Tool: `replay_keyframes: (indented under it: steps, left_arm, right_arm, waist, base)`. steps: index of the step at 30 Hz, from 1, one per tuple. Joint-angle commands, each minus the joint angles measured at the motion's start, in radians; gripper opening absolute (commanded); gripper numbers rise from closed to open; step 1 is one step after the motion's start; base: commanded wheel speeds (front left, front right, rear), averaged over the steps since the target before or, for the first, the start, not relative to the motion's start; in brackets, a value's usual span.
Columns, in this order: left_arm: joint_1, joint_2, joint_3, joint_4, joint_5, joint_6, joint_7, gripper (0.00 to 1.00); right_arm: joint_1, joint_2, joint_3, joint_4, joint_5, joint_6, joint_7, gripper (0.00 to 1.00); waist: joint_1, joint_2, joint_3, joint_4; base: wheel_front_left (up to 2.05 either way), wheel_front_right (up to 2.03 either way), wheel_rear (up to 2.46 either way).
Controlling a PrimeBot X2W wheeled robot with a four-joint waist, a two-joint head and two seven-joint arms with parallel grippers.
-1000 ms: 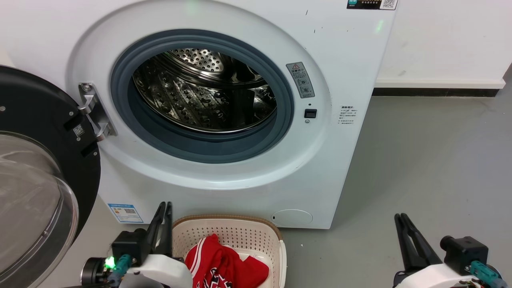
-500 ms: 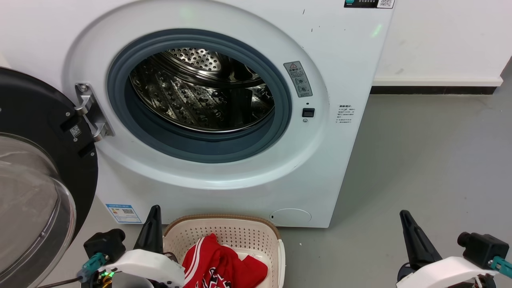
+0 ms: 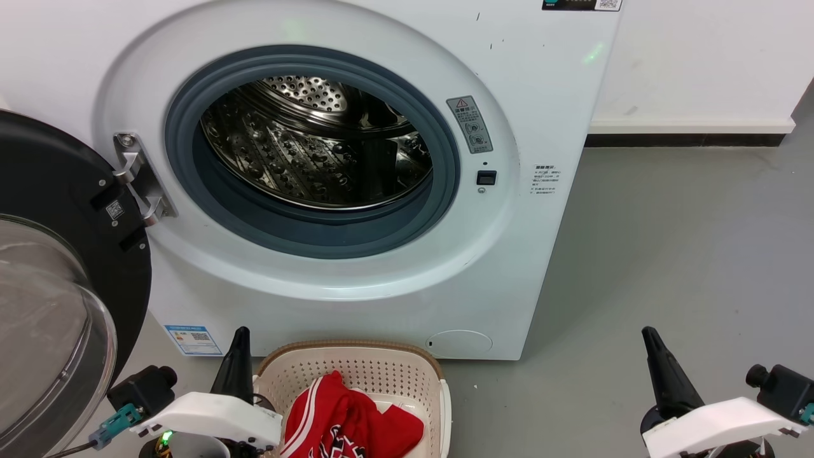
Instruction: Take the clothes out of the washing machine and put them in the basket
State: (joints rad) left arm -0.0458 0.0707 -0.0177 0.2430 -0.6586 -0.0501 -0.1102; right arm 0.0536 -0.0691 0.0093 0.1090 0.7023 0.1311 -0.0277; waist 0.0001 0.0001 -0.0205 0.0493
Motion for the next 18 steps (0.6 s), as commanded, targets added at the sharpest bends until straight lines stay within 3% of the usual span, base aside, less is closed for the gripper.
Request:
replay_keyframes:
  steps: [1,18]
  left_arm:
    - [-0.029,0.000,0.010,-0.016,-0.038,-0.007,0.008,0.00]
    - [-0.041,-0.004,0.042,-0.012,-0.270,-0.027,0.063,0.00]
  right_arm:
    - [-0.036,-0.009,-0.004,-0.005,0.039,0.000,0.004,0.00]
    - [-0.071,-0.014,-0.020,0.030,0.272,0.000,0.027,0.00]
  waist:
    - [-0.0001,-0.0001,0.000,-0.001]
    - [-0.0001,-0.0001,0.005,-0.010]
  base:
    - [0.00,0.00,0.00]
    - [0.00,0.00,0.00]
